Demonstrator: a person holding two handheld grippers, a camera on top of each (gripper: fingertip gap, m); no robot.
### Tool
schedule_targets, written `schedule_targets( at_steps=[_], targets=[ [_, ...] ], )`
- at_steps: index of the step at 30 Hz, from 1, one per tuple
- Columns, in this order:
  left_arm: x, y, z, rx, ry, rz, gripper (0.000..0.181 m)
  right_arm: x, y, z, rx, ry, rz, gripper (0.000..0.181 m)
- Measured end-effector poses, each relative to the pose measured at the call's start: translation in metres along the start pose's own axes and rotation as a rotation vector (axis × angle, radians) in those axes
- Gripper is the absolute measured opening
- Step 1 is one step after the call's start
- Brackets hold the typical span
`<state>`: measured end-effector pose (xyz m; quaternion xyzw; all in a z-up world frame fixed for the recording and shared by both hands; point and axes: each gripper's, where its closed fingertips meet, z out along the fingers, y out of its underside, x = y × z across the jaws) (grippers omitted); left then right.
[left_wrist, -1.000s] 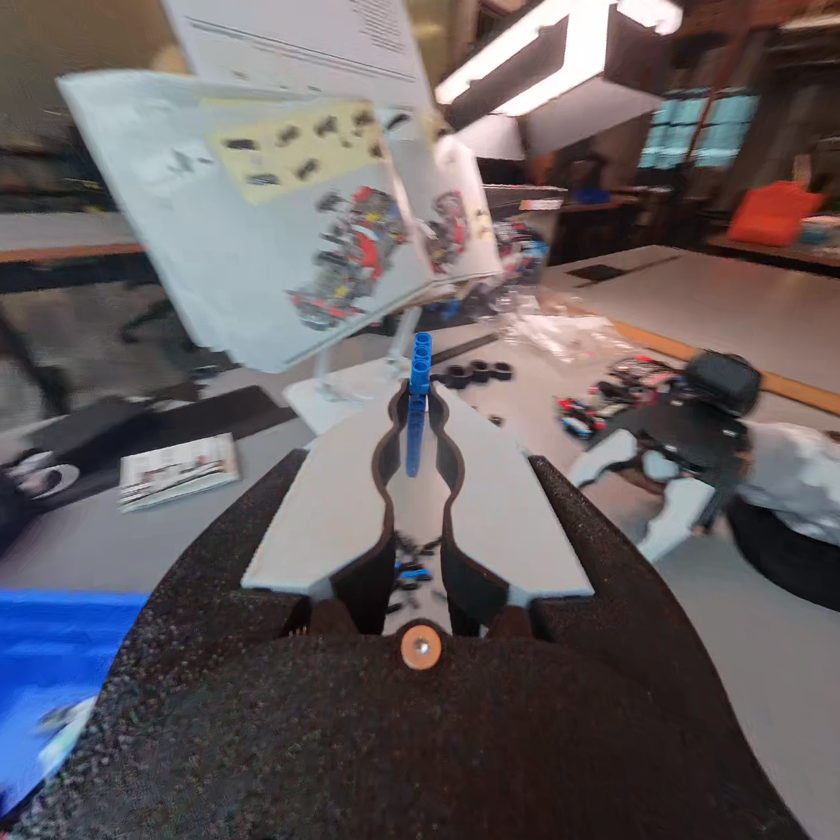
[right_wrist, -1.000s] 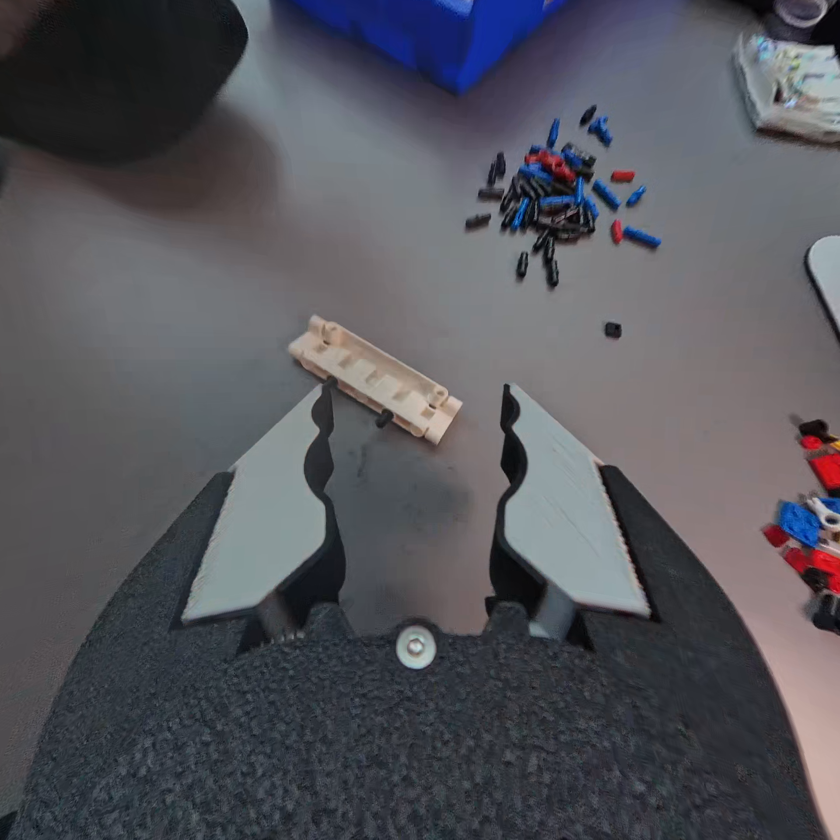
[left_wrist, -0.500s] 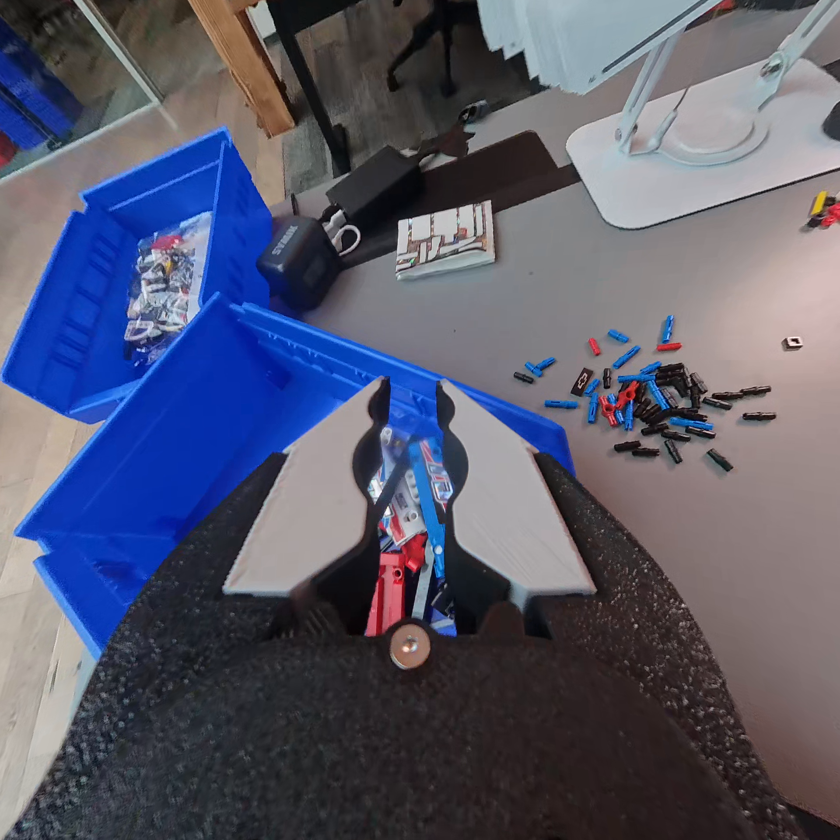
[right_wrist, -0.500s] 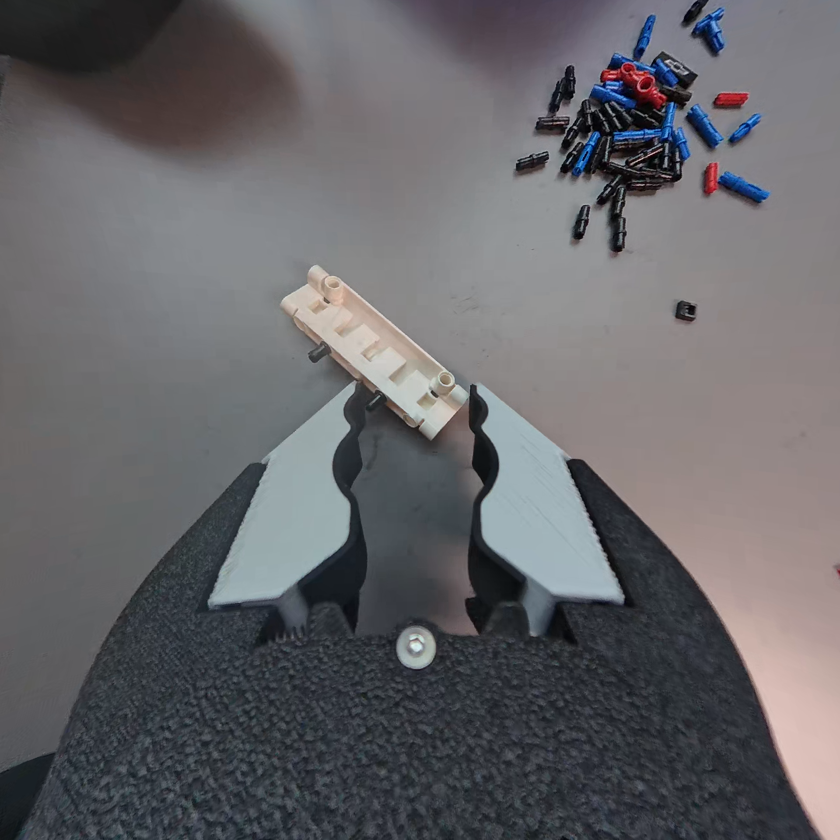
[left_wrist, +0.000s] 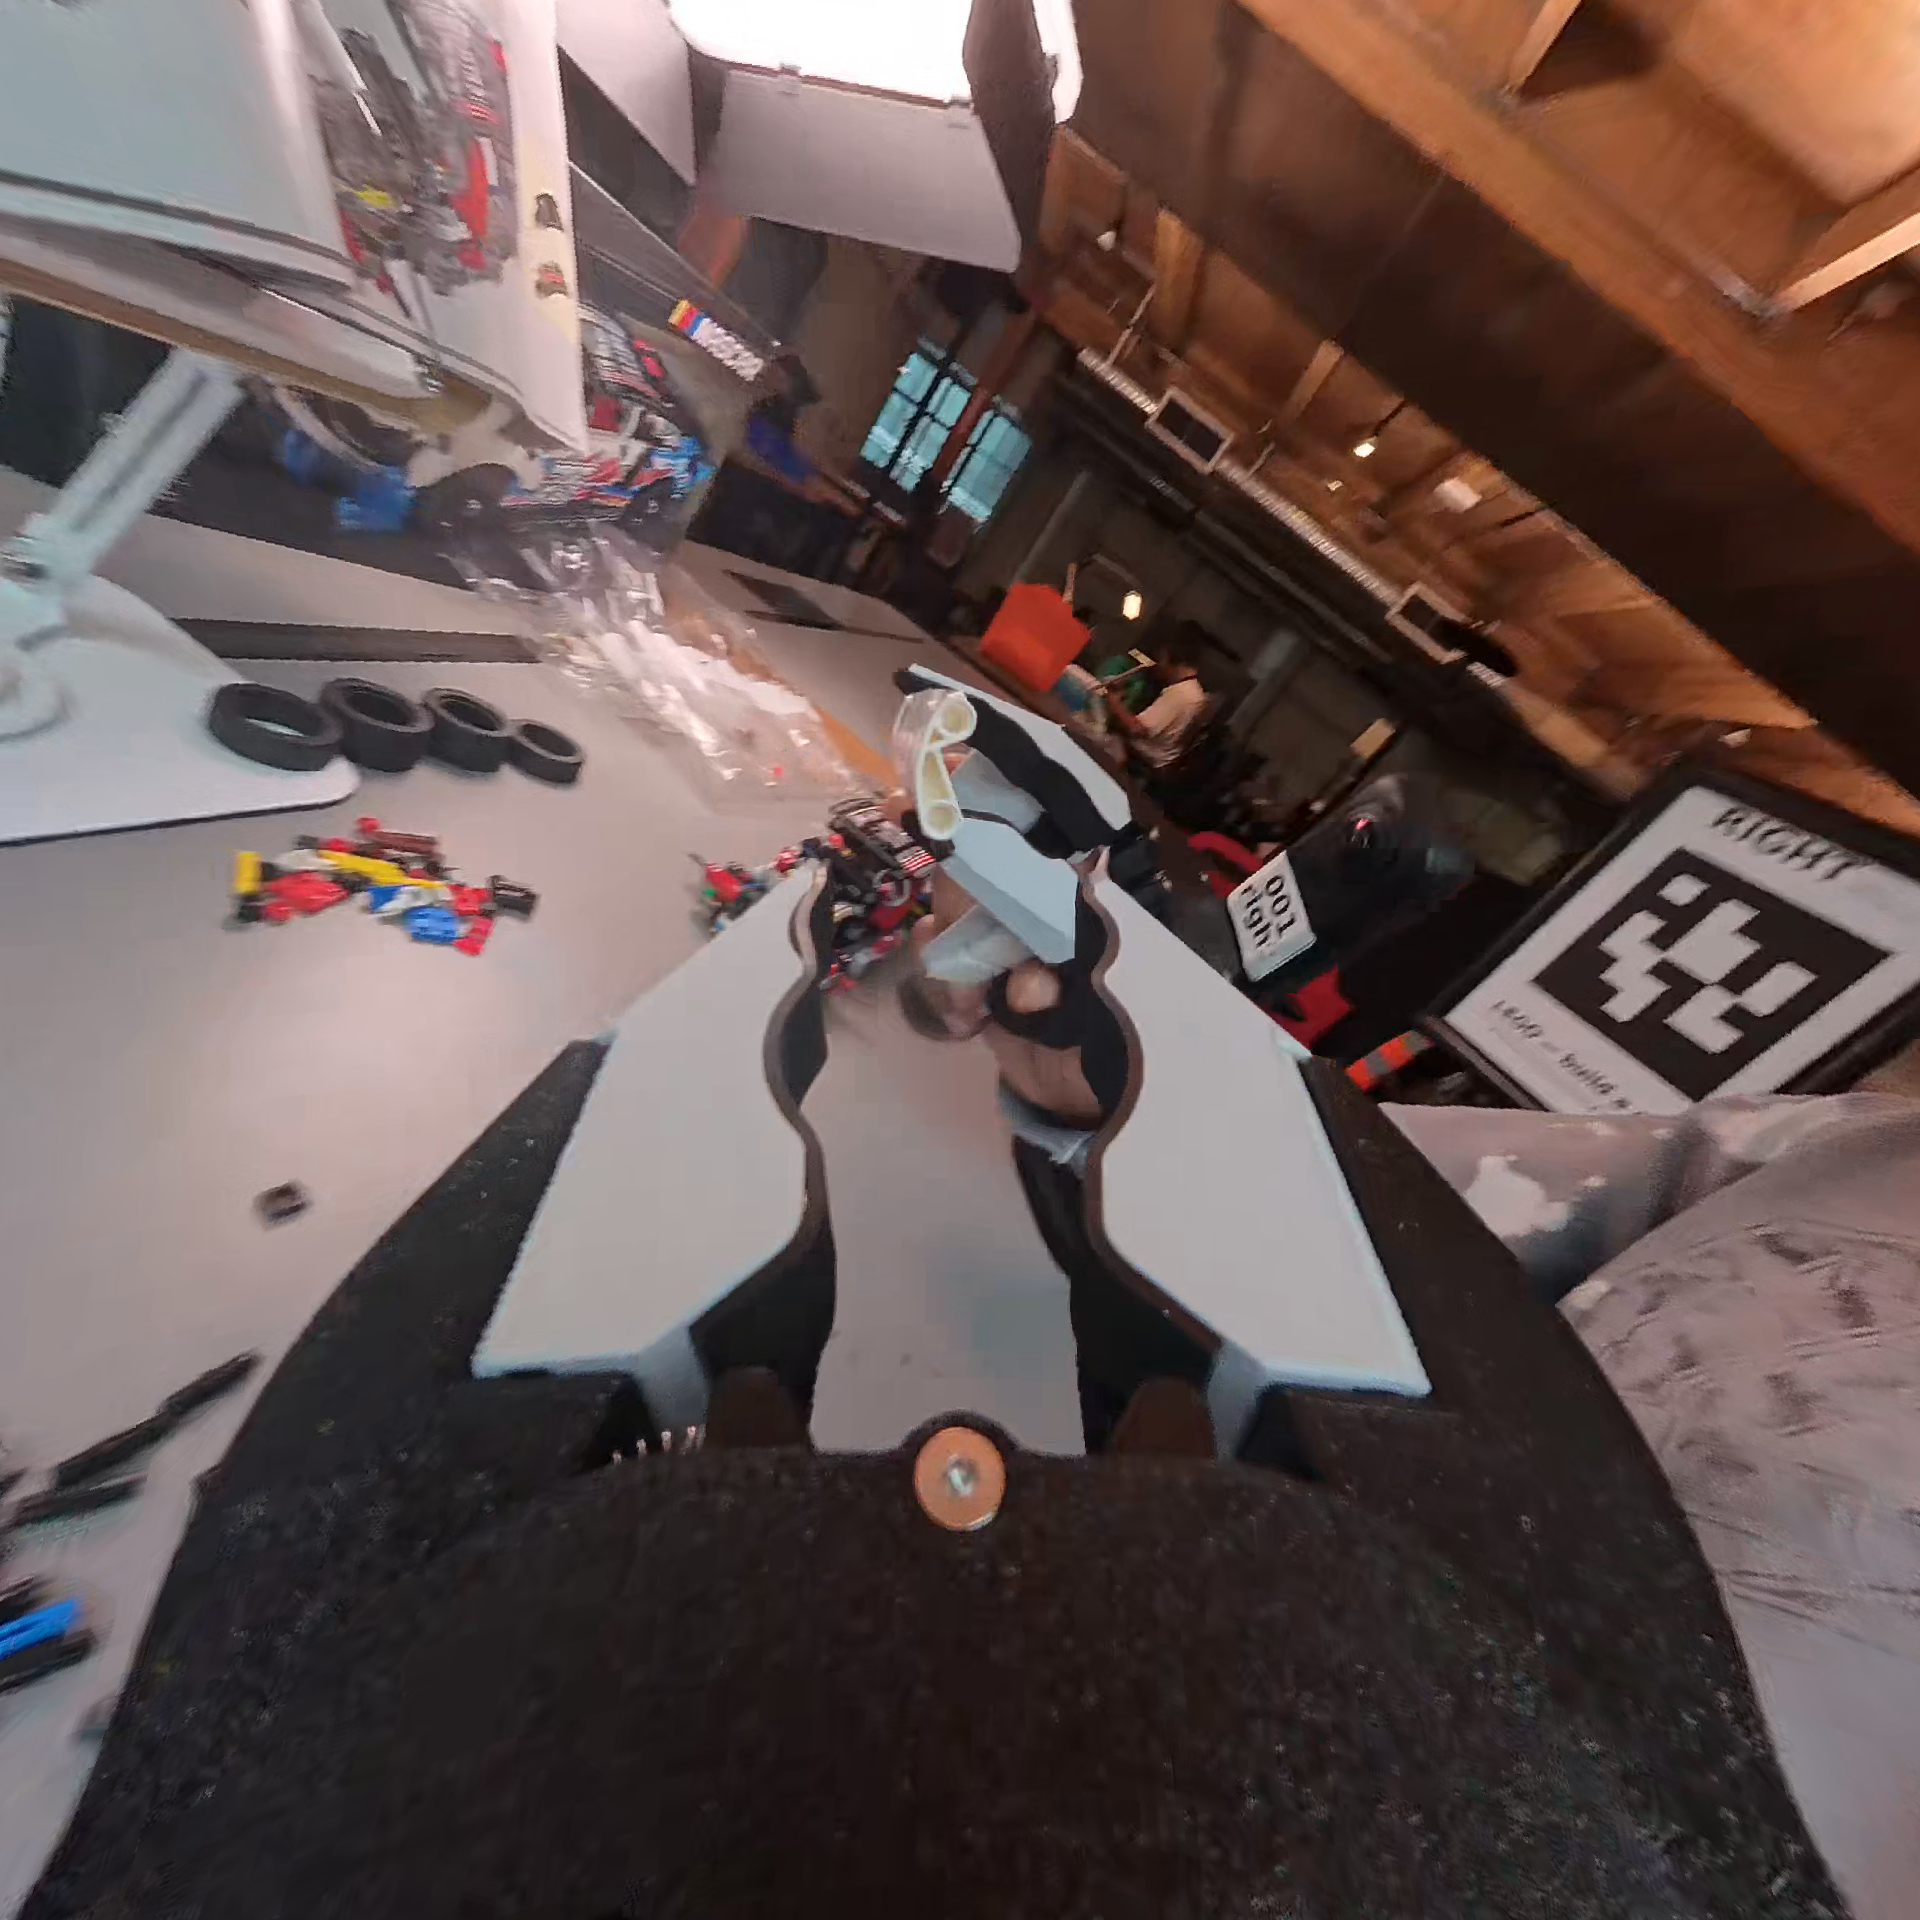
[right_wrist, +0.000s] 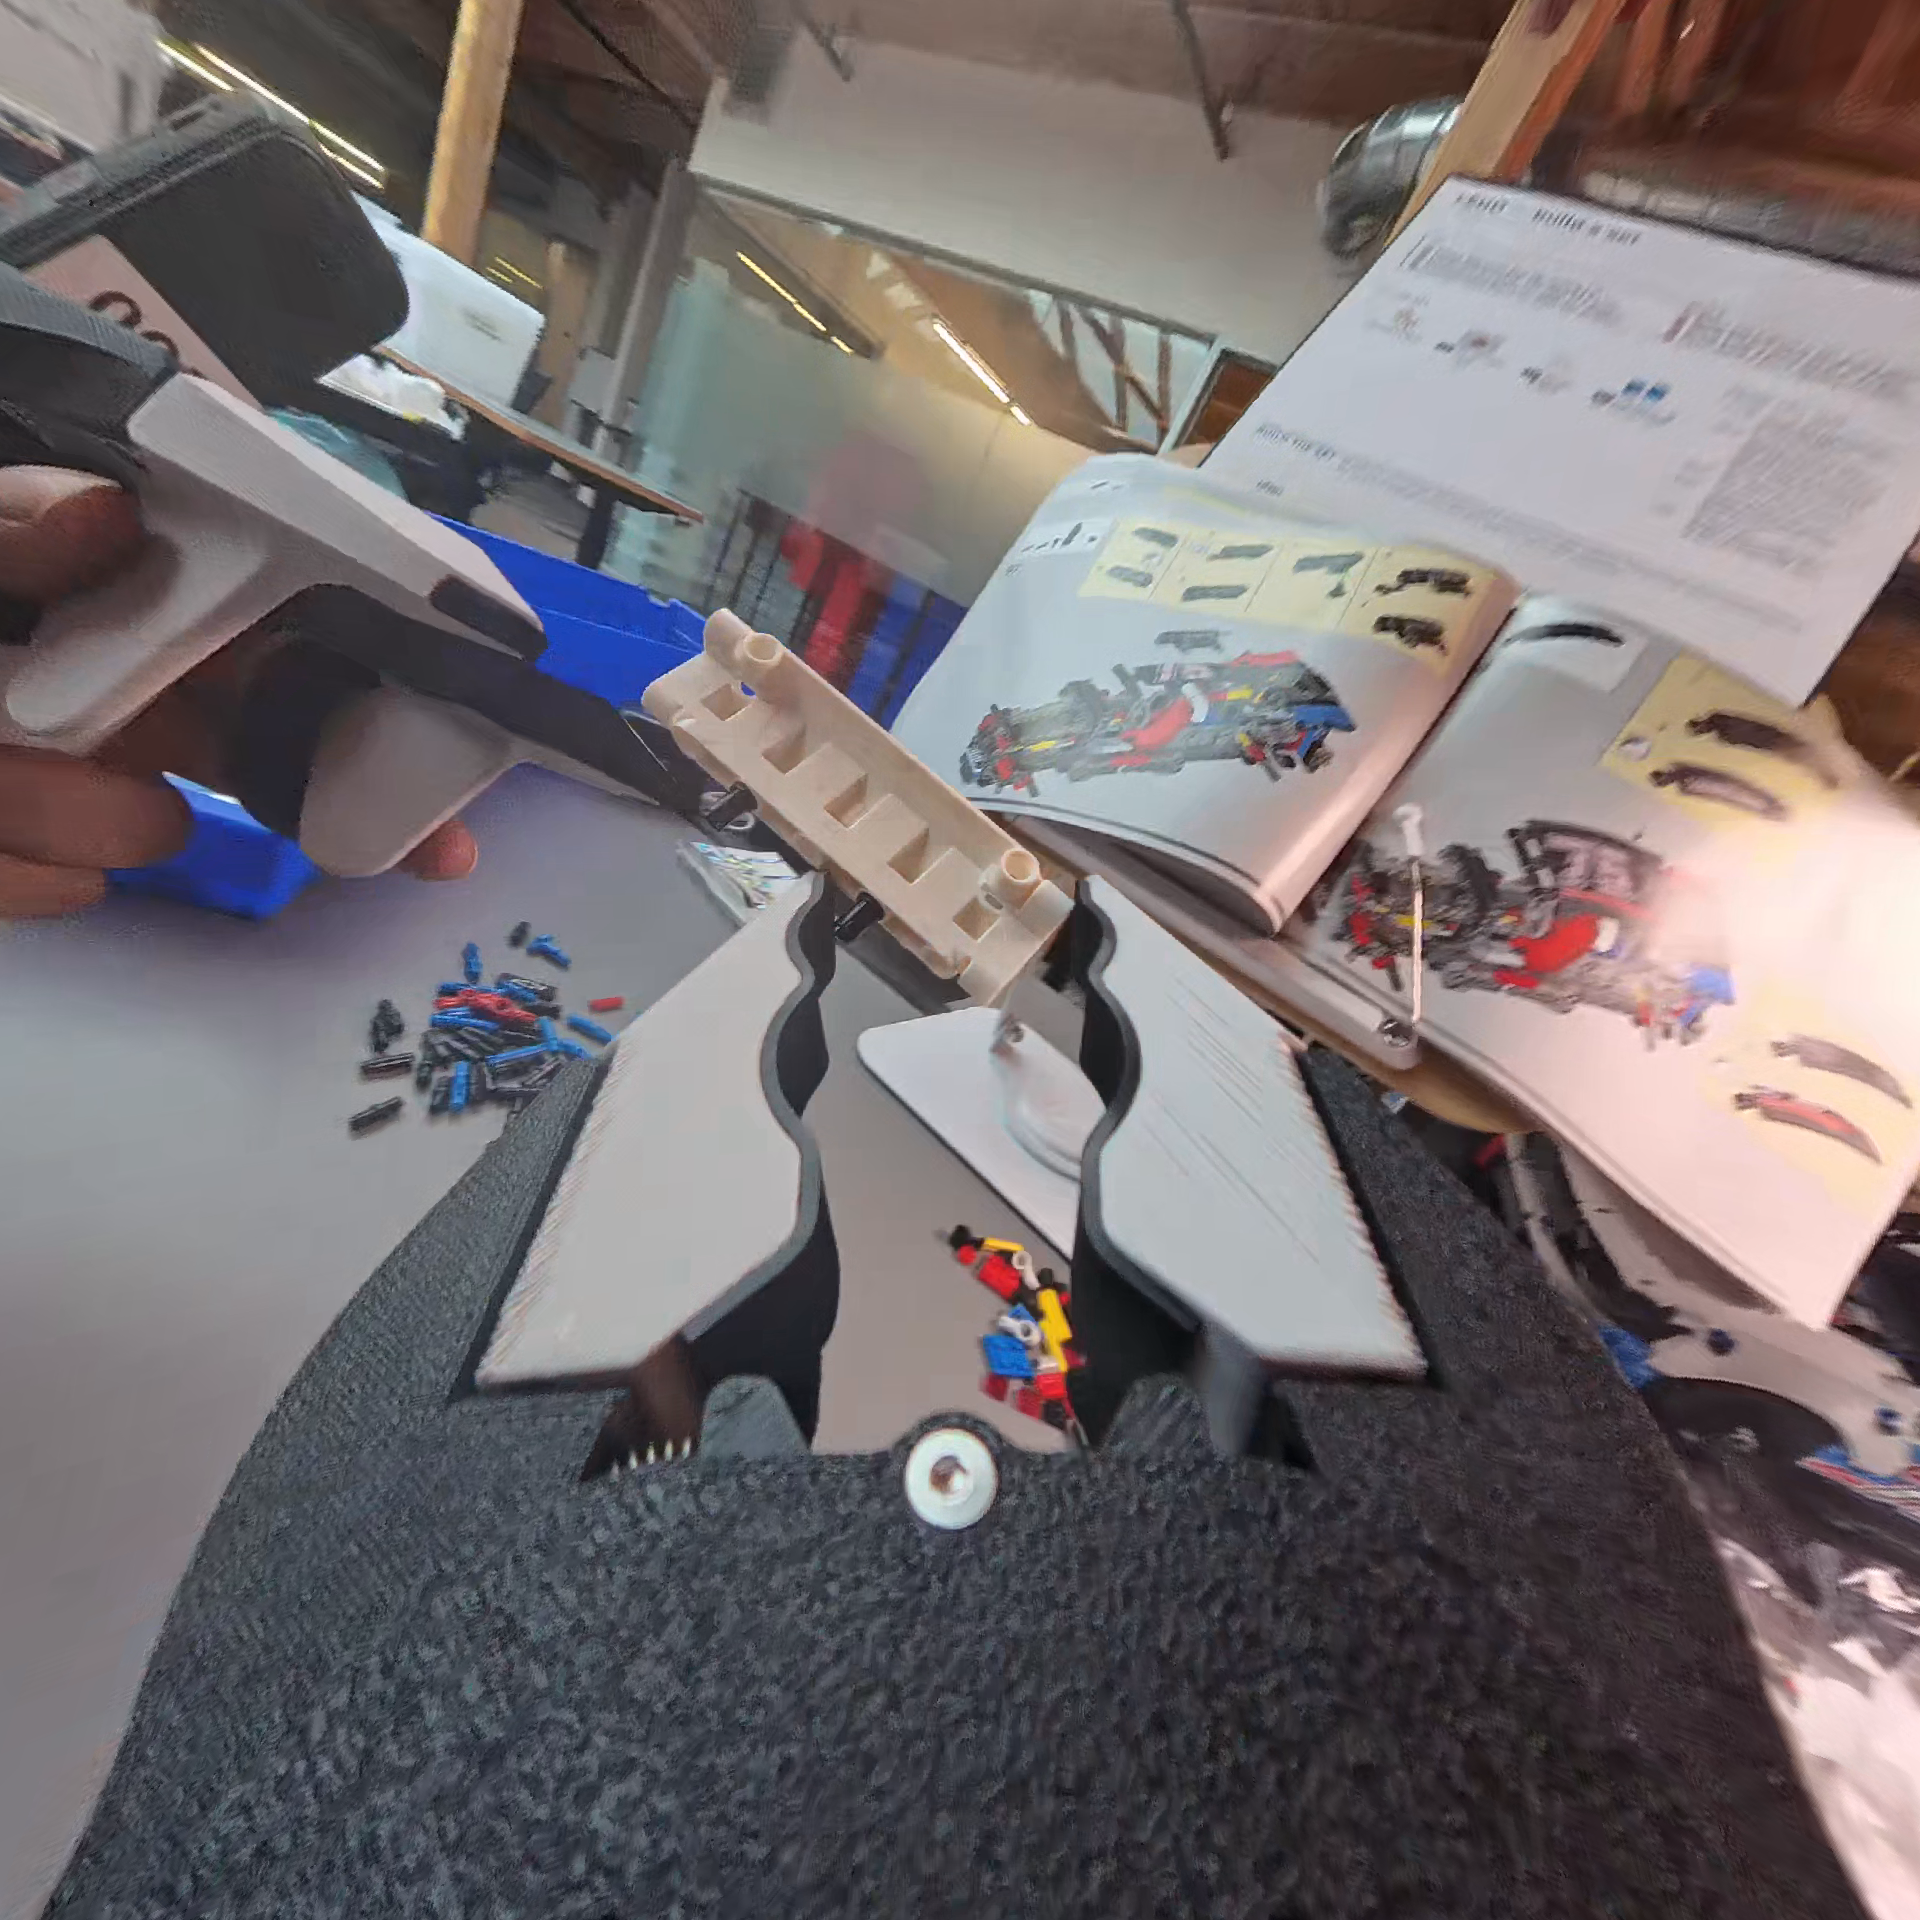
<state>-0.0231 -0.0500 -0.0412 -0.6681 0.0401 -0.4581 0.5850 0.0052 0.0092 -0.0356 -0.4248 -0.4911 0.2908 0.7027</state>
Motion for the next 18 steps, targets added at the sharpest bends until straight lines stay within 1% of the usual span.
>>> schedule_targets(
  at_steps=[2,3,4,6,7,8,10,11,12,13,14,15,17,18],
  targets=[
    [0.007,0.001,0.009,0.024,0.064,-0.032,0.039,-0.005,-0.006,-0.001,0.014,0.033,-0.085,0.045],
    [0.009,0.002,0.011,0.027,0.066,-0.015,0.031,-0.011,-0.008,-0.002,0.018,0.026,-0.113,0.045],
    [0.008,0.002,0.012,0.032,0.050,0.019,0.026,-0.016,-0.010,-0.002,0.032,0.015,-0.135,0.045],
    [0.003,0.002,0.009,0.023,-0.015,0.121,0.007,-0.026,-0.017,-0.005,0.084,-0.022,-0.154,0.043],
    [0.000,0.000,0.005,0.017,-0.050,0.175,0.005,-0.030,-0.018,-0.006,0.094,-0.077,-0.148,0.042],
    [0.000,-0.003,0.001,0.006,-0.058,0.217,0.005,-0.037,-0.014,-0.007,0.080,-0.174,-0.111,0.040],
    [-0.001,-0.007,-0.010,-0.033,-0.070,0.278,0.005,-0.059,-0.002,-0.017,0.002,-0.474,0.059,0.037],
    [0.000,-0.002,-0.013,-0.092,-0.054,0.304,0.005,-0.069,0.002,-0.026,-0.042,-0.613,0.161,0.035],
    [0.000,0.007,-0.014,-0.164,-0.046,0.333,0.005,-0.076,0.007,-0.033,-0.099,-0.715,0.230,0.033],
    [-0.001,0.017,-0.014,-0.227,-0.051,0.369,0.005,-0.081,0.014,-0.039,-0.145,-0.775,0.250,0.033],
    [-0.002,0.027,-0.013,-0.289,-0.059,0.398,0.005,-0.082,0.017,-0.040,-0.161,-0.785,0.242,0.035],
    [-0.002,0.041,-0.011,-0.357,-0.047,0.413,0.005,-0.082,0.018,-0.038,-0.152,-0.761,0.232,0.040],
    [0.003,0.066,-0.004,-0.460,0.002,0.406,0.005,-0.092,0.019,-0.041,-0.161,-0.804,0.237,0.039],
    [0.003,0.076,-0.001,-0.500,0.012,0.405,0.005,-0.099,0.021,-0.043,-0.174,-0.833,0.237,0.034]
  ],
)
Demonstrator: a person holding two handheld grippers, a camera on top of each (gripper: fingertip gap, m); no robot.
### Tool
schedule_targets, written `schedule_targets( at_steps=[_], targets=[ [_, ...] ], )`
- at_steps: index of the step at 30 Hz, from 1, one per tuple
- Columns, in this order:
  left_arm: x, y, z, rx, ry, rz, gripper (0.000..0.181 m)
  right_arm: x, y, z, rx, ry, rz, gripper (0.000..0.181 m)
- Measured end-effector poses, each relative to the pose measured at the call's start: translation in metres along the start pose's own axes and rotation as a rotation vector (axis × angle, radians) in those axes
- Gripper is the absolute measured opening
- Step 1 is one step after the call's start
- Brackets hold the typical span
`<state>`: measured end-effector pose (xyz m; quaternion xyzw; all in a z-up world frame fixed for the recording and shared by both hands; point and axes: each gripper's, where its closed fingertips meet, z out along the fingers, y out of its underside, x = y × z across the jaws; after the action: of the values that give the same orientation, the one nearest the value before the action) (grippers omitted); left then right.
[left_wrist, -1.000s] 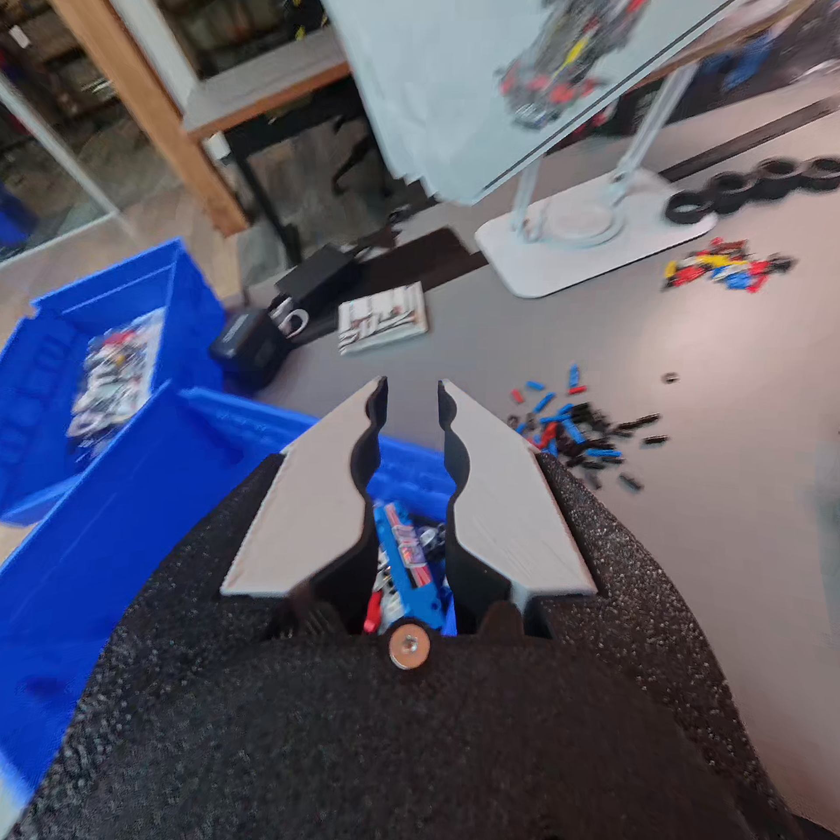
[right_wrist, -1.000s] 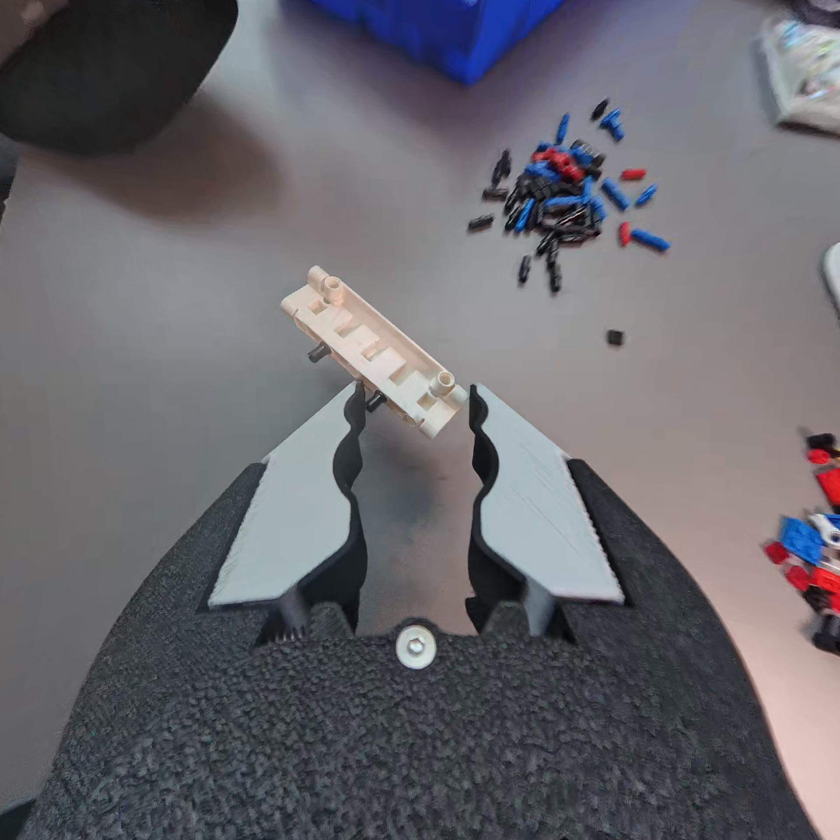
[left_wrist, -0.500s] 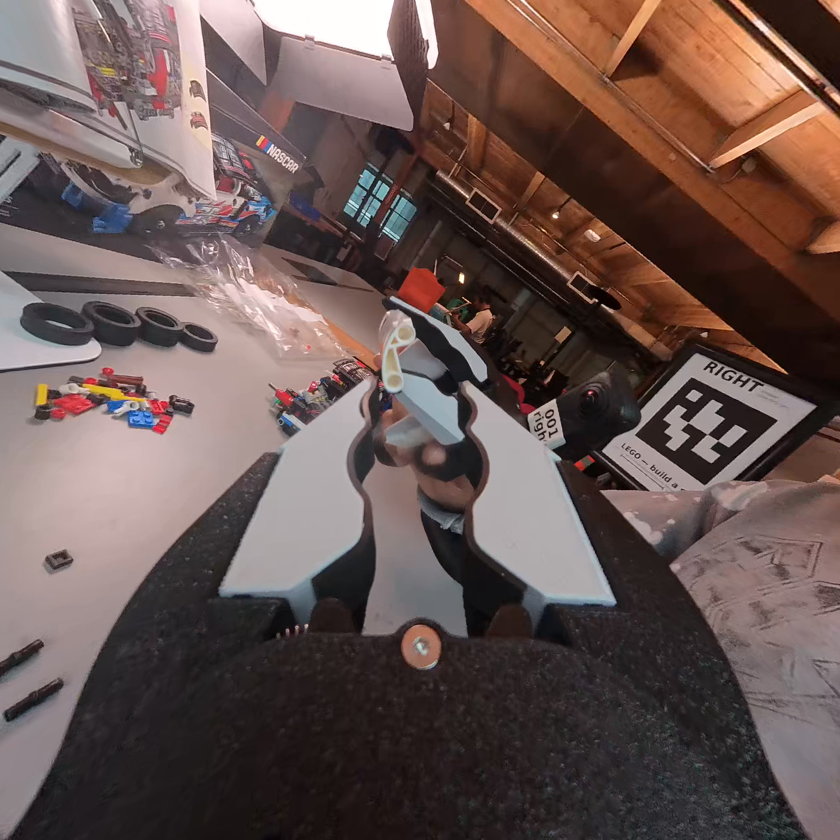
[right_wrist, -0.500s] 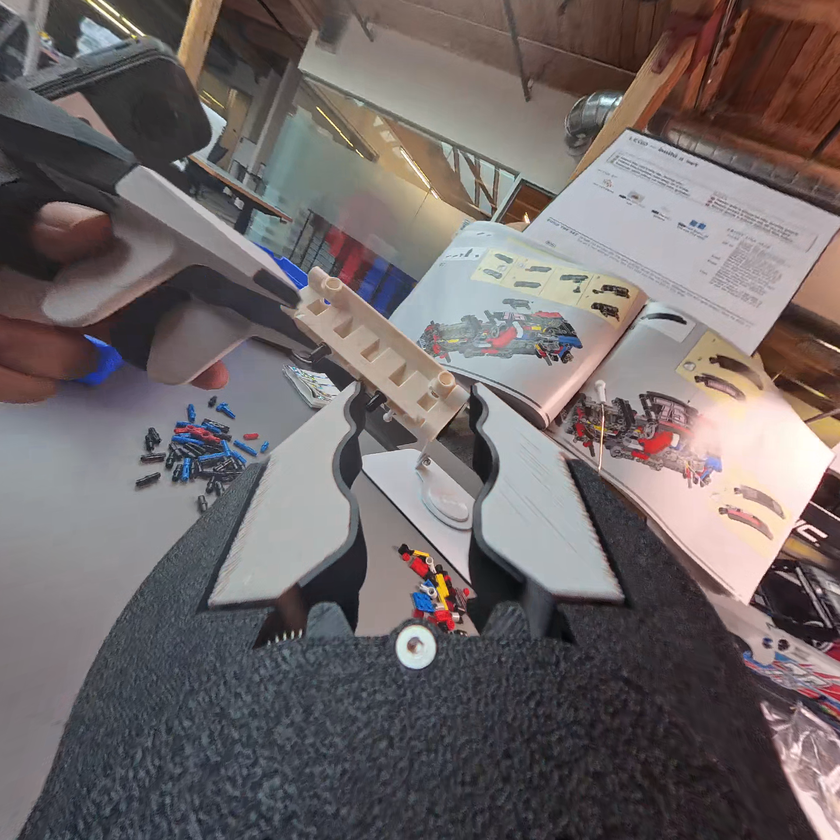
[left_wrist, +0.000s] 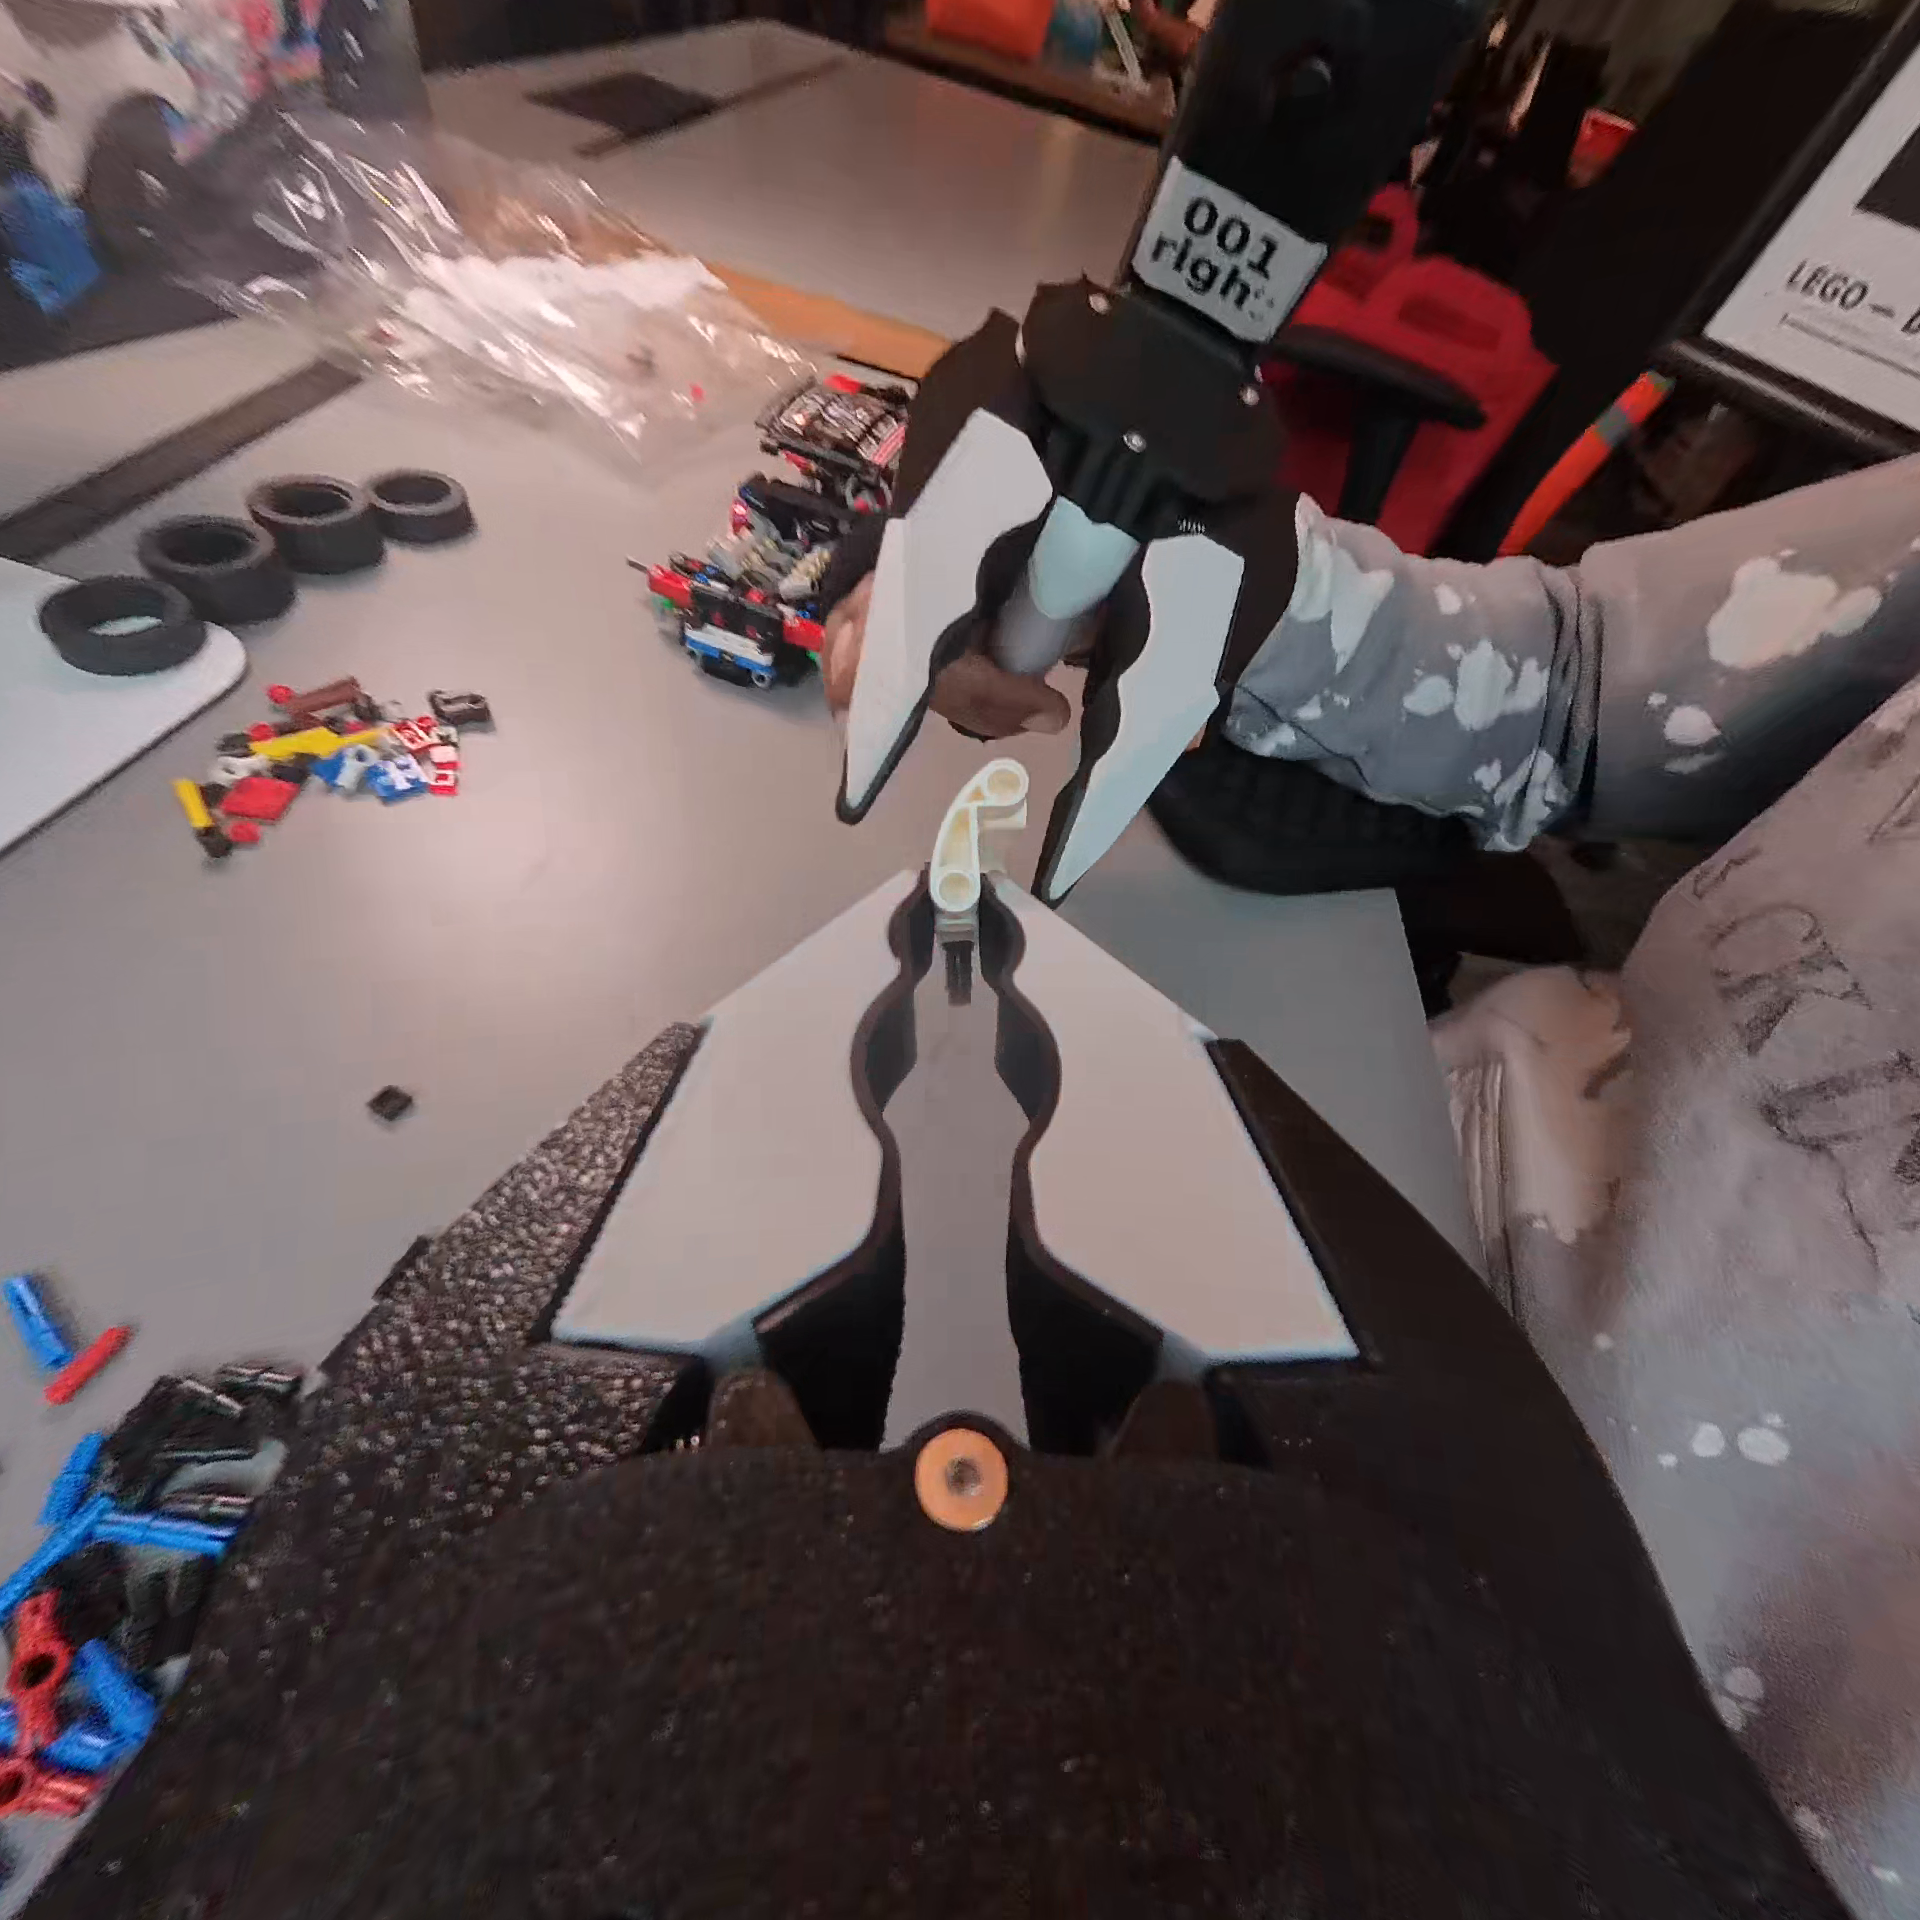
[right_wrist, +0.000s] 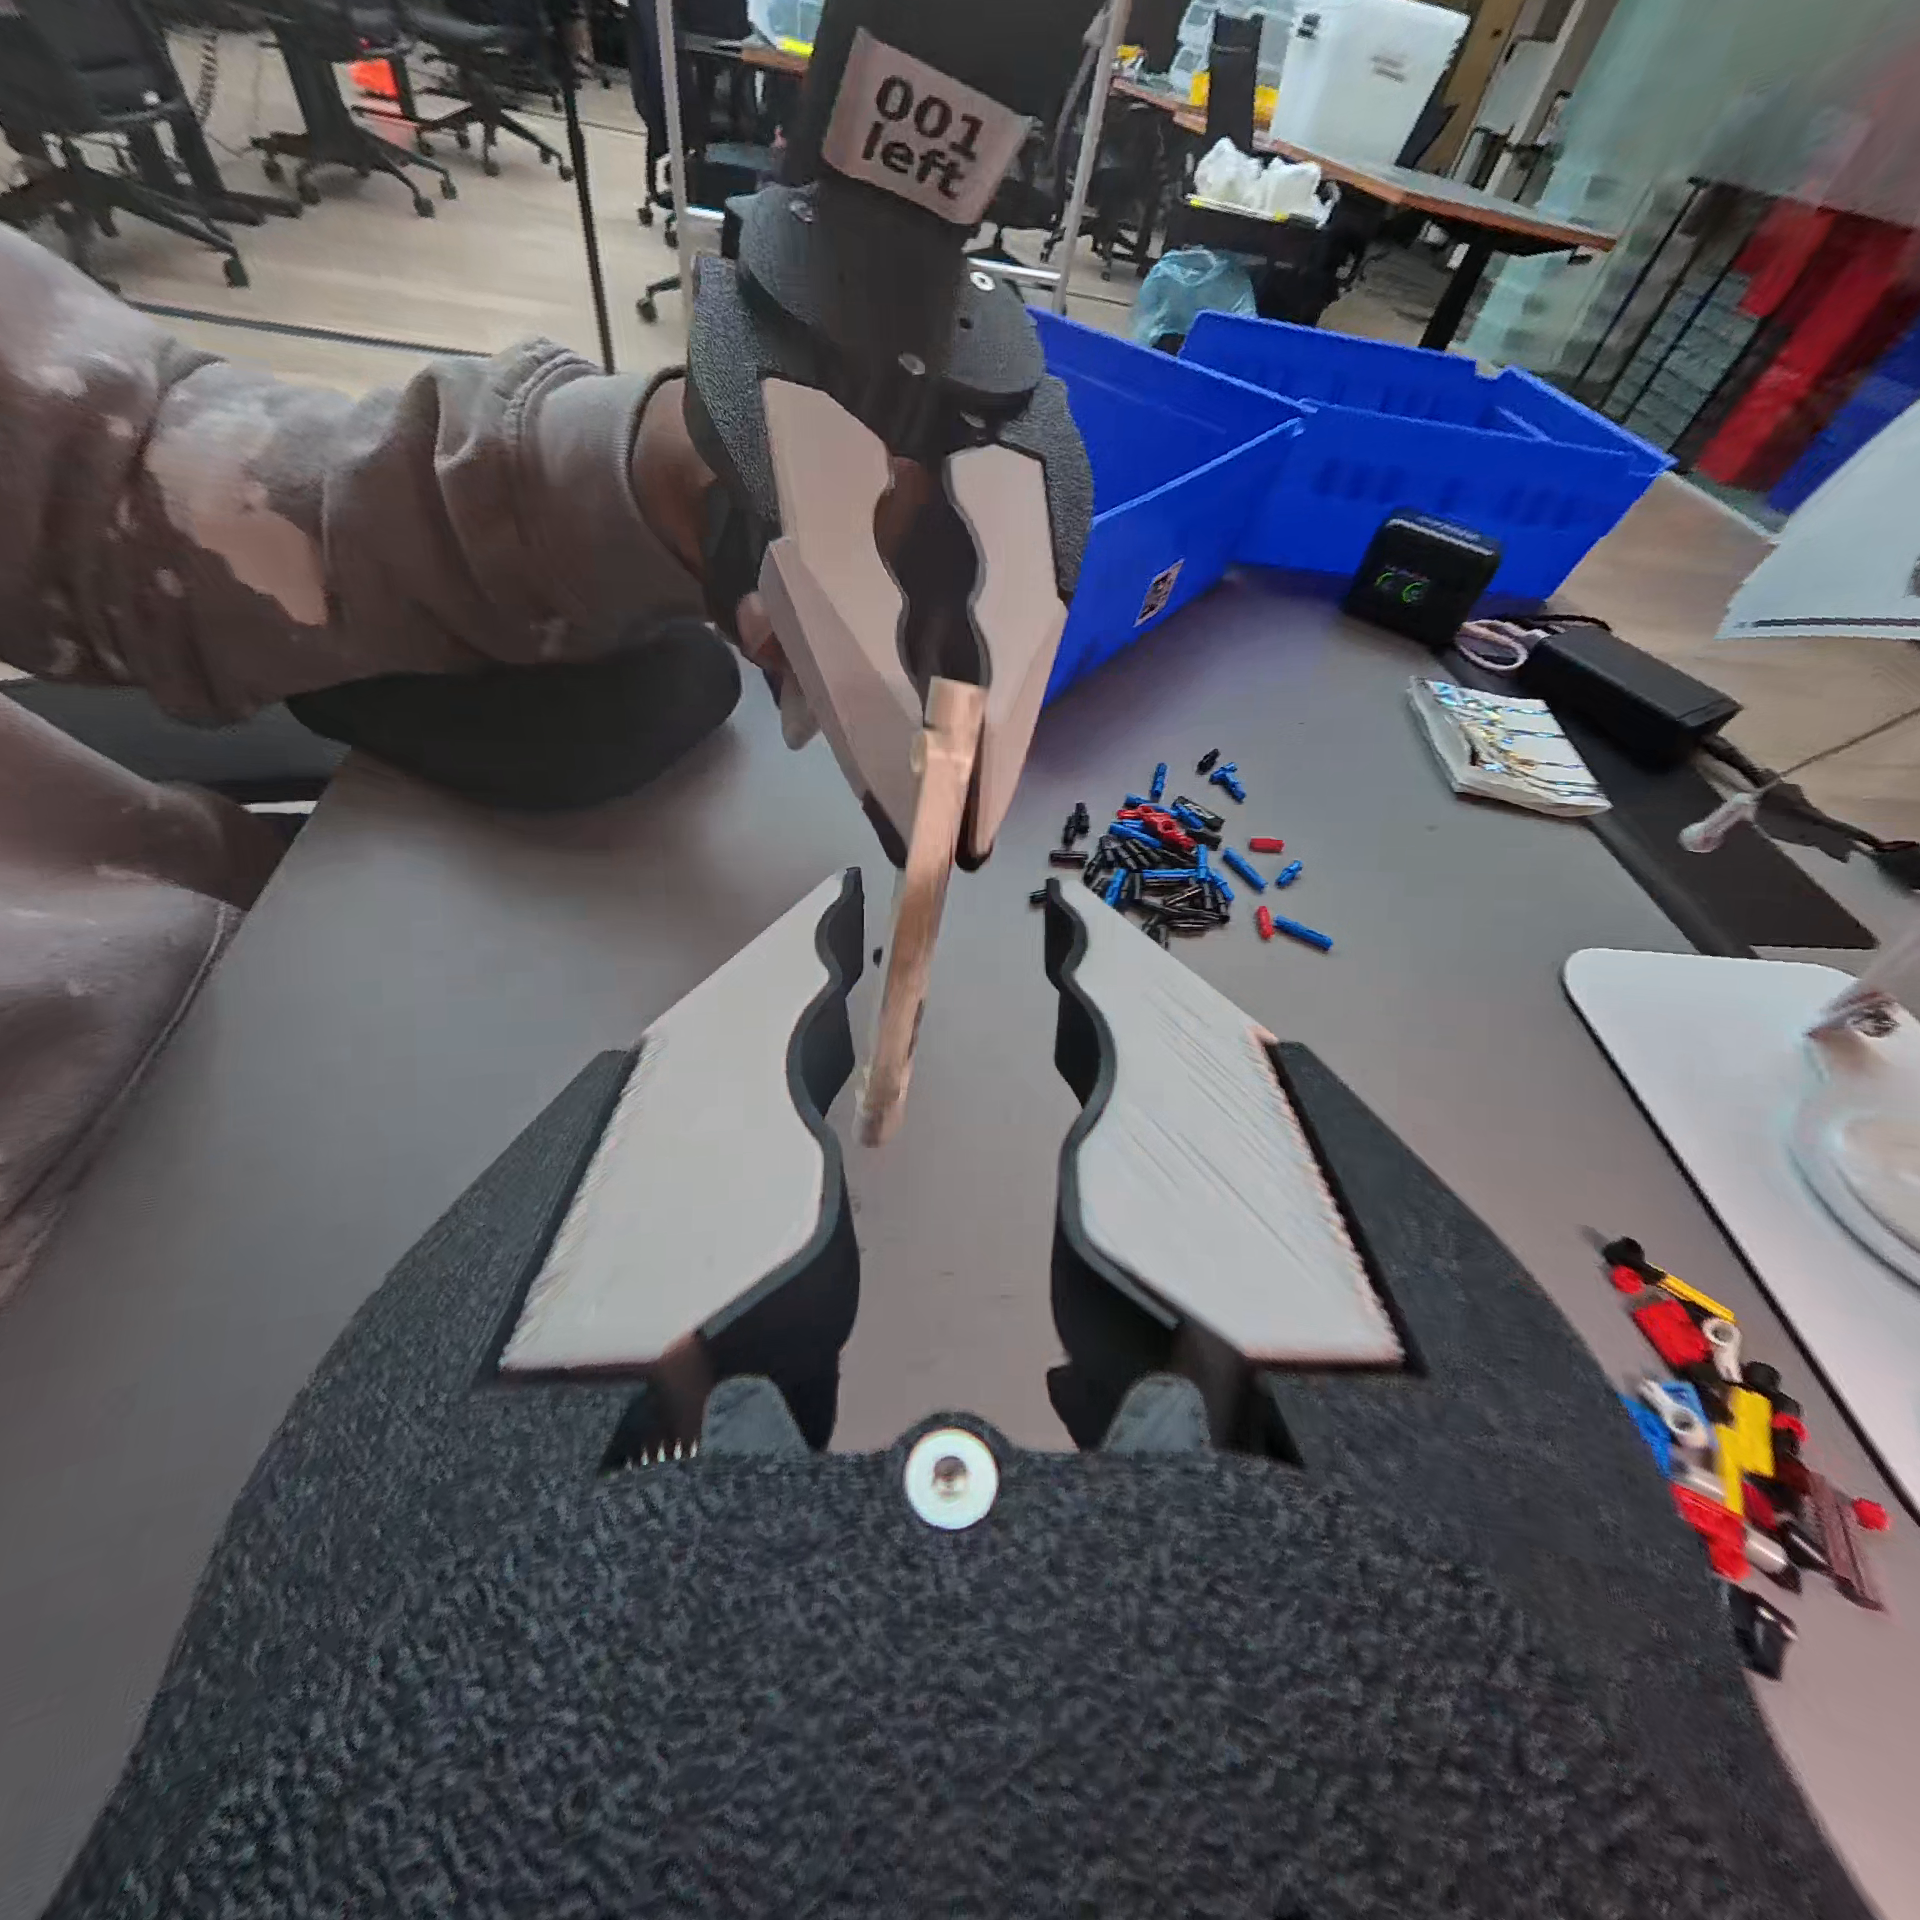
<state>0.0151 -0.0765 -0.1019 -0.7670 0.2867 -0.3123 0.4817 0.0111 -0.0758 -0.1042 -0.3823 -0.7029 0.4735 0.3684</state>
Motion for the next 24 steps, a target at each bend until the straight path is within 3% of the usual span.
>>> schedule_targets(
  at_steps=[1,3,8,15,16,19,24],
  targets=[
    [0.002,0.006,0.007,-0.030,0.007,0.006,0.005,-0.006,0.004,0.003,-0.020,-0.031,-0.007,0.023],
    [0.002,0.013,0.014,-0.059,0.000,0.007,0.005,-0.007,0.014,0.004,-0.060,-0.033,-0.022,0.020],
    [-0.001,-0.004,0.013,0.098,0.030,-0.053,0.005,0.002,0.000,-0.004,0.074,-0.073,0.138,0.019],
    [-0.001,-0.012,0.005,0.169,0.043,-0.069,0.006,0.001,-0.006,-0.005,0.126,-0.121,0.241,0.009],
    [-0.001,-0.016,0.001,0.195,0.050,-0.076,0.020,0.003,-0.004,-0.006,0.121,-0.108,0.251,0.006],
    [-0.002,-0.042,-0.022,0.375,0.093,-0.146,0.030,0.012,-0.004,-0.011,0.145,-0.082,0.285,0.006],
    [-0.013,-0.023,-0.011,0.265,-0.028,-0.086,0.023,0.030,-0.021,-0.014,0.257,-0.004,0.381,0.006]
  ],
)
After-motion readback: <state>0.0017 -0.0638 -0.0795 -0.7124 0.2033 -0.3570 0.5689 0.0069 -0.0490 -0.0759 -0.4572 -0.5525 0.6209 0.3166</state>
